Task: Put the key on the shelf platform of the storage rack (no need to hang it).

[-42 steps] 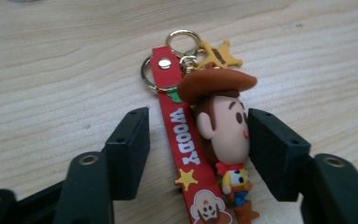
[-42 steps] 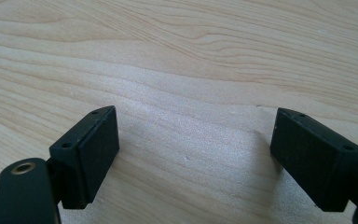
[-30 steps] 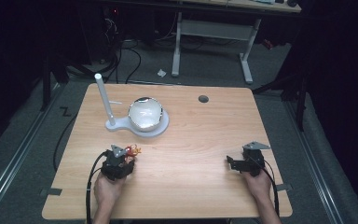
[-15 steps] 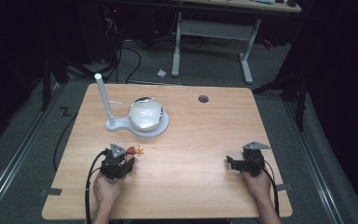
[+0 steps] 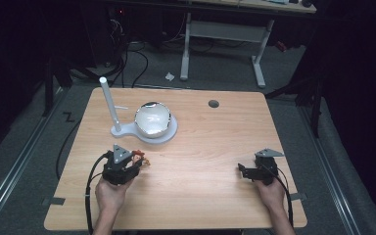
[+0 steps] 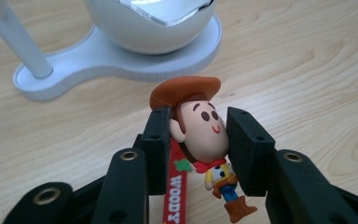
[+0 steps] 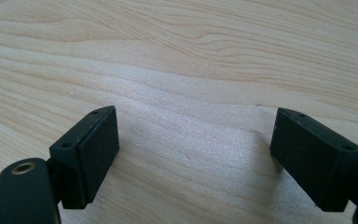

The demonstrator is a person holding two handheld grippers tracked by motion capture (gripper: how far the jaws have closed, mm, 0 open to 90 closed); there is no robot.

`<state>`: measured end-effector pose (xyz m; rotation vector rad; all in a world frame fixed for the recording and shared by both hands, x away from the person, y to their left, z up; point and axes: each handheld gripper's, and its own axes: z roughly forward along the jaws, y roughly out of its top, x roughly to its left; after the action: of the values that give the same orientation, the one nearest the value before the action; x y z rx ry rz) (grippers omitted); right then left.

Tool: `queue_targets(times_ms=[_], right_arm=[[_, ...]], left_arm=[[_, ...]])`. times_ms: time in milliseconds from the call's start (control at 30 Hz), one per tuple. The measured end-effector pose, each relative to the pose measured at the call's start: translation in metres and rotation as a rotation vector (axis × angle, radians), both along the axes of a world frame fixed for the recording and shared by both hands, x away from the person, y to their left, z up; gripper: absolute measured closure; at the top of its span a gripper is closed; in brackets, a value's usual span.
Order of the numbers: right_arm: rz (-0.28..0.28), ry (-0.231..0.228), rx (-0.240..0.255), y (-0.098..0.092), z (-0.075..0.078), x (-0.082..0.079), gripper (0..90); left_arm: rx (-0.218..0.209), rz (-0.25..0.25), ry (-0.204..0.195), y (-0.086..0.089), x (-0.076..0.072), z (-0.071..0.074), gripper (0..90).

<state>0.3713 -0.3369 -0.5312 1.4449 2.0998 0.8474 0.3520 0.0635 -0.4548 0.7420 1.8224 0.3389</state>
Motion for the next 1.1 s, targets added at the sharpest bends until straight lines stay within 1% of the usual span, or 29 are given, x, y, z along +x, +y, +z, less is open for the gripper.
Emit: queue_targets(times_ms=[67, 100, 133, 167, 200, 233, 267, 300, 333, 367, 400, 467, 533, 600, 633, 700, 733, 767, 867, 933, 1000, 1033, 1067, 1100], right_arm=[[0.001, 0.000, -0.001, 0.000, 0.000, 0.000, 15.2], [0.001, 0.000, -0.001, 0.000, 0.000, 0.000, 15.2], [0.001, 0.000, -0.001, 0.000, 0.000, 0.000, 15.2], [0.001, 0.000, -0.001, 0.000, 0.000, 0.000, 15.2], [0.001, 0.000, -0.001, 0.000, 0.000, 0.000, 15.2], [0.000, 0.000, 0.000, 0.000, 0.000, 0.000, 15.2], [0.000, 0.000, 0.000, 0.000, 0.000, 0.000, 15.2], [0.001, 0.000, 0.000, 0.000, 0.000, 0.000, 15.2], [0.002, 0.001, 0.000, 0.000, 0.000, 0.000, 15.2], [0.002, 0.001, 0.000, 0.000, 0.000, 0.000, 15.2], [0.001, -0.001, -0.001, 0.000, 0.000, 0.000, 15.2], [0.001, -0.001, -0.001, 0.000, 0.000, 0.000, 15.2], [0.001, 0.000, -0.001, 0.000, 0.000, 0.000, 15.2], [0.001, -0.001, -0.001, 0.000, 0.000, 0.000, 15.2], [0.001, 0.000, -0.001, 0.000, 0.000, 0.000, 15.2], [0.002, 0.000, -0.001, 0.000, 0.000, 0.000, 15.2], [0.002, 0.000, -0.001, 0.000, 0.000, 0.000, 15.2], [0.002, 0.000, -0.001, 0.000, 0.000, 0.000, 15.2], [0.002, 0.000, 0.000, 0.000, 0.000, 0.000, 15.2], [0.003, 0.000, -0.001, 0.000, 0.000, 0.000, 15.2], [0.002, 0.000, 0.000, 0.000, 0.000, 0.000, 15.2], [0.002, 0.000, 0.000, 0.000, 0.000, 0.000, 15.2], [0.003, 0.000, -0.001, 0.000, 0.000, 0.000, 15.2], [0.003, 0.000, -0.001, 0.000, 0.000, 0.000, 15.2]], left_arm=[[-0.006, -0.012, -0.010, 0.000, -0.001, 0.008, 62.0], [-0.007, -0.027, -0.018, 0.000, -0.002, 0.012, 62.0], [-0.019, -0.028, -0.014, 0.000, -0.002, 0.016, 62.1], [-0.019, -0.028, -0.014, 0.000, -0.002, 0.016, 62.1], [-0.016, -0.052, -0.021, 0.000, -0.003, 0.023, 62.1], [-0.017, -0.057, -0.025, -0.001, -0.004, 0.027, 62.1], [-0.017, -0.057, -0.025, -0.001, -0.004, 0.027, 62.1], [-0.039, -0.067, -0.022, -0.003, -0.005, 0.035, 62.1], [-0.037, -0.078, -0.030, -0.003, -0.006, 0.039, 62.1], [-0.037, -0.078, -0.030, -0.003, -0.006, 0.039, 62.1], [-0.045, -0.085, -0.035, -0.005, -0.007, 0.045, 62.1], [-0.058, -0.094, -0.043, -0.005, -0.007, 0.052, 62.1], [-0.079, -0.098, -0.048, -0.005, -0.006, 0.059, 62.1], [-0.084, -0.100, -0.048, -0.005, -0.005, 0.061, 62.1], [-0.081, -0.104, -0.050, -0.005, -0.004, 0.064, 62.1], [-0.091, -0.103, -0.054, -0.006, -0.002, 0.070, 62.1], [-0.089, -0.110, -0.061, -0.006, -0.001, 0.072, 62.2], [-0.096, -0.111, -0.066, -0.006, 0.000, 0.075, 62.1], [-0.120, -0.123, -0.064, -0.008, 0.006, 0.085, 62.2], [-0.118, -0.126, -0.065, -0.008, 0.008, 0.087, 62.2], [-0.130, -0.129, -0.061, -0.009, 0.014, 0.093, 62.2], [-0.130, -0.129, -0.061, -0.009, 0.014, 0.093, 62.2], [-0.144, -0.136, -0.055, -0.009, 0.017, 0.098, 62.1], [-0.144, -0.136, -0.055, -0.009, 0.017, 0.098, 62.1]])
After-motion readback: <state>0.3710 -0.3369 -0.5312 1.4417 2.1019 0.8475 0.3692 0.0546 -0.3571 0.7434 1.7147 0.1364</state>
